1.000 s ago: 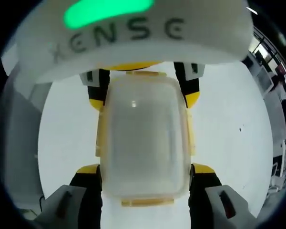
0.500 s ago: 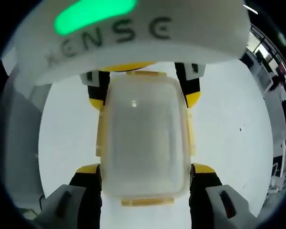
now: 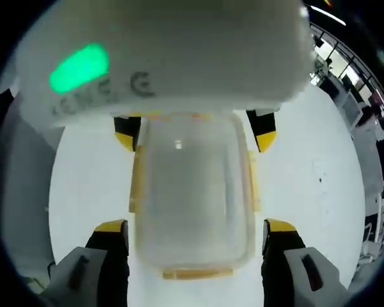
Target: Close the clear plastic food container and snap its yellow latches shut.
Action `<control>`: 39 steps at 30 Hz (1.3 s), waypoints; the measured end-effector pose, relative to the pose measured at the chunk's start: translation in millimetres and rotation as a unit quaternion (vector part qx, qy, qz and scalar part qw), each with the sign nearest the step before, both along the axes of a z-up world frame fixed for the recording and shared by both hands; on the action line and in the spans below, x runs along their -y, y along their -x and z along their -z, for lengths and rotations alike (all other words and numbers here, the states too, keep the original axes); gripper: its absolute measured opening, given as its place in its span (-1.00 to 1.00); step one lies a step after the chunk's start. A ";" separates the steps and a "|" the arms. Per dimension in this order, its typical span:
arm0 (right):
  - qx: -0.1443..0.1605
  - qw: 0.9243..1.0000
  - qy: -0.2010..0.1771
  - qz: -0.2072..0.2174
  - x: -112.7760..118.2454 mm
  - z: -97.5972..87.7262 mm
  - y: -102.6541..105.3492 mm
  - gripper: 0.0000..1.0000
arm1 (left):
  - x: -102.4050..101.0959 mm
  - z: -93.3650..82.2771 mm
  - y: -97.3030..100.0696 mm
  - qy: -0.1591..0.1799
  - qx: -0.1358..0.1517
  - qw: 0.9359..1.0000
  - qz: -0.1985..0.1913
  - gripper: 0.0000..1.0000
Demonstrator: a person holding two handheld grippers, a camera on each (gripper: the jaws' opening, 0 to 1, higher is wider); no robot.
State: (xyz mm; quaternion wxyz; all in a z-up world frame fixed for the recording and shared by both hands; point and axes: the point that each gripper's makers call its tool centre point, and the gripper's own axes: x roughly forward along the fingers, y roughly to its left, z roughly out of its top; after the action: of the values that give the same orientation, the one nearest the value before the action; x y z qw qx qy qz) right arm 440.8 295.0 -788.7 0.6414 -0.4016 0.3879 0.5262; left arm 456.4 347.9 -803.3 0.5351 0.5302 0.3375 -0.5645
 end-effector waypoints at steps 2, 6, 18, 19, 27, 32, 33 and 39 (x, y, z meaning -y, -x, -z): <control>-0.002 1.000 0.000 -0.004 -0.4 -0.5 1.6 0.72 | -0.2 -0.1 0.1 -0.001 -0.001 1.000 -0.001 0.98; -0.003 1.000 -0.007 0.000 -0.8 -3.7 -1.2 0.72 | 1.2 0.6 0.0 0.000 -0.002 1.000 0.000 0.95; 0.013 0.984 -0.157 0.078 -7.3 -25.9 -5.7 0.74 | 5.8 -13.6 -1.8 0.098 -0.022 0.992 -0.081 0.92; 0.012 0.981 -0.171 0.088 -8.0 -28.0 -5.4 0.75 | 6.2 -14.4 -0.6 0.110 -0.029 0.989 -0.090 0.92; 0.012 0.957 -0.245 0.156 -4.8 -35.3 -3.5 0.74 | 6.9 -24.8 -1.4 0.223 -0.072 0.951 -0.201 0.94; 0.027 0.943 -0.270 0.191 -4.4 -40.4 -11.0 0.72 | 9.1 -31.0 -4.6 0.278 -0.085 0.925 -0.245 0.94; 0.026 0.940 -0.275 0.200 -5.0 -40.8 -11.5 0.72 | 9.5 -31.9 -4.8 0.287 -0.083 0.922 -0.249 0.94; 0.058 0.922 -0.306 0.231 -4.1 -50.6 -15.8 0.68 | 17.0 -40.8 -3.7 0.342 -0.081 0.895 -0.276 0.96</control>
State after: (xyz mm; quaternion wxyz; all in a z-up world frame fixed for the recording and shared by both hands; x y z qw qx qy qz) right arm 456.6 299.1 -738.2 0.8582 -0.1148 0.2518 0.4323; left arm 460.1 330.9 -762.6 0.7885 0.1522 0.2981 -0.5160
